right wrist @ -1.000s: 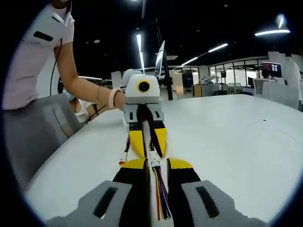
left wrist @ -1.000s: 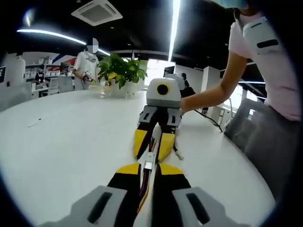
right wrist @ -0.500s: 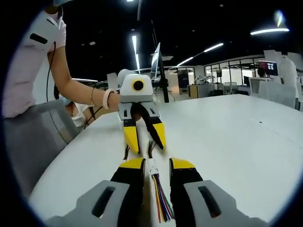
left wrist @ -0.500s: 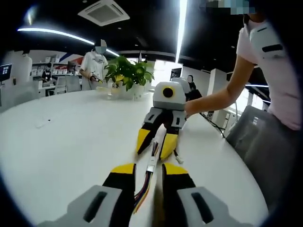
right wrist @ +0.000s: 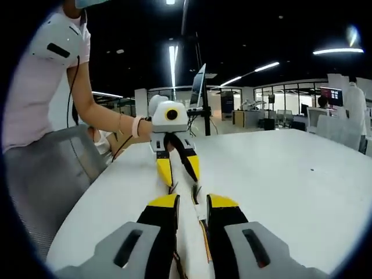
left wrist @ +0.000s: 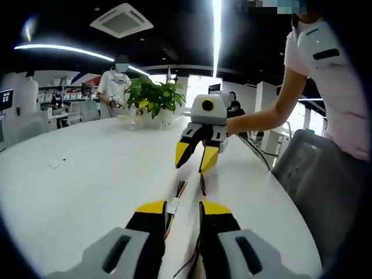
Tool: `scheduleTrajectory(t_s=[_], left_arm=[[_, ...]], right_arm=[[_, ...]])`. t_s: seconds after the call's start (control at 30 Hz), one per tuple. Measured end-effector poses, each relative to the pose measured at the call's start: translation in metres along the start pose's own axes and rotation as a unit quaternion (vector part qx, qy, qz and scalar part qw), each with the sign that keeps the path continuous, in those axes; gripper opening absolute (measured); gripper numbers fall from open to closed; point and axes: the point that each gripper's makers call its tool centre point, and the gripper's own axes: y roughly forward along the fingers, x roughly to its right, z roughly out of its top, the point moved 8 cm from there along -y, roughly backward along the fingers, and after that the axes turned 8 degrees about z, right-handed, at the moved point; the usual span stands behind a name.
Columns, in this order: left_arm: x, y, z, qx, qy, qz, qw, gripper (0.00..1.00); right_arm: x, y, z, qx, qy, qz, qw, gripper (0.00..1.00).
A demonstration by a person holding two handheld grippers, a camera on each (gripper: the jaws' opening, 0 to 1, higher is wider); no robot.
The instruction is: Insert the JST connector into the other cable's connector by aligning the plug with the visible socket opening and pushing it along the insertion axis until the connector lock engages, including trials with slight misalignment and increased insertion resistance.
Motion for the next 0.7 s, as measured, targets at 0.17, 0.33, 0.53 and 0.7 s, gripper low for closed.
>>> scheduleTrajectory(t_s=[0.17, 0.33, 0.53, 0.7], left_arm=[[0.004, -0.008, -0.007, -0.016, -0.003, 0.003, 0.9999, 0.20], [0.009, -0.008, -0.012, -0.023, -0.005, -0.001, 0.9997, 0.19], [0.011, -0.004, -0.021, -0.025, -0.015, 0.000, 0.9996, 0.20], [0.013, -0.003, -0.021, -0.019, -0.011, 0.002, 0.9998, 0.19]], right_arm=[[-0.006, -0.003, -0.011, -0.015, 0.014, 0.018, 0.9996, 0.16], [-0.015, -0.006, -0.017, -0.023, 0.018, 0.034, 0.9990, 0.14], [-0.022, -0.005, -0.028, -0.067, -0.007, 0.058, 0.9961, 0.15], [-0.021, -0.005, -0.033, -0.064, -0.004, 0.056, 0.9964, 0.12]])
